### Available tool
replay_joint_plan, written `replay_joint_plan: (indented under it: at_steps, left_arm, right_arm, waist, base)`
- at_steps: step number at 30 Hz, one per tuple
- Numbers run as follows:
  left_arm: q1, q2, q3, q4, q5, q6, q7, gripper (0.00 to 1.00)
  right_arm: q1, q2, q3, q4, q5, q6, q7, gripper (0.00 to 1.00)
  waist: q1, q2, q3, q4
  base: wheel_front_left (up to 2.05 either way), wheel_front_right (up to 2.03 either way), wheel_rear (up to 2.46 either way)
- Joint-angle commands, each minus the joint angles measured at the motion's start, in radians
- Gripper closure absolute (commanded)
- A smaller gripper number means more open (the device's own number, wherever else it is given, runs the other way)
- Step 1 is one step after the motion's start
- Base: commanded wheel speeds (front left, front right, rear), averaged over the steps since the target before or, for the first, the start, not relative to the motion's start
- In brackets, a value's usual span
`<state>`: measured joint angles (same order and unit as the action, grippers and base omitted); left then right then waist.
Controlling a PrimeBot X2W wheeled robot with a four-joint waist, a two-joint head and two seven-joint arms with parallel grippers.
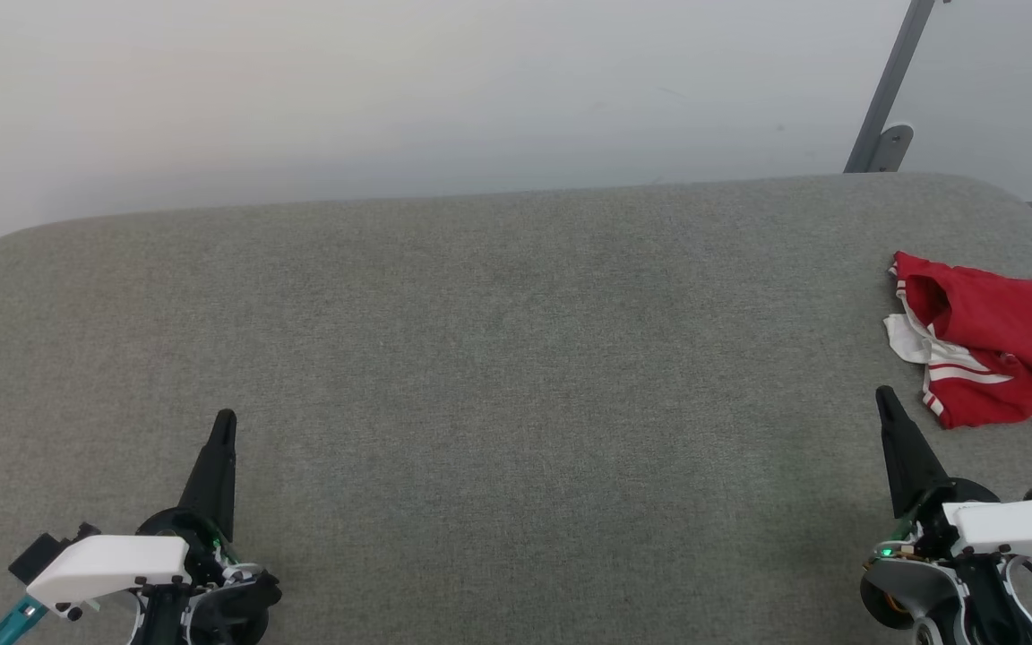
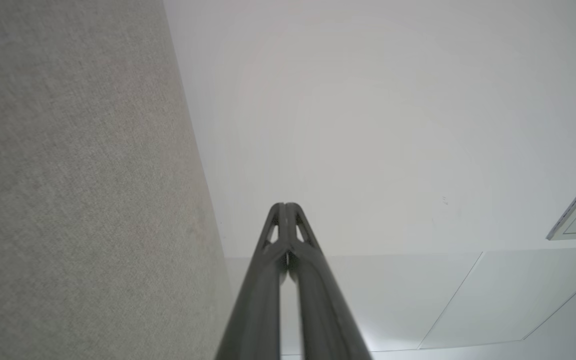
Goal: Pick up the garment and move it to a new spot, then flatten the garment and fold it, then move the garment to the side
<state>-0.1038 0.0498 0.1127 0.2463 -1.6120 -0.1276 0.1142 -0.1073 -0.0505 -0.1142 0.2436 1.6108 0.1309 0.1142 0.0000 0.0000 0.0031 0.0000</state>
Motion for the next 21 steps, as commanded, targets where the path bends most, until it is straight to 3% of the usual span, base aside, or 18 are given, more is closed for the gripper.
replay_joint_plan:
  at_steps: [1, 21]
  left_arm:
    - [-0.012, 0.000, 0.003, 0.000, -0.002, -0.006, 0.003, 1.00]
    - [-0.012, 0.000, 0.003, 0.000, -0.001, -0.006, 0.003, 1.00]
  right_arm:
    - [-0.004, 0.002, -0.001, 0.003, 0.004, 0.000, 0.002, 1.00]
    - [-0.004, 0.002, 0.000, 0.003, 0.004, 0.000, 0.002, 1.00]
  waist:
    - [0.0000, 0.0000, 0.000, 0.000]
    - [0.0000, 0.0000, 0.000, 0.000]
  base:
    - [0.00, 0.00, 0.00]
    - [0.00, 0.00, 0.00]
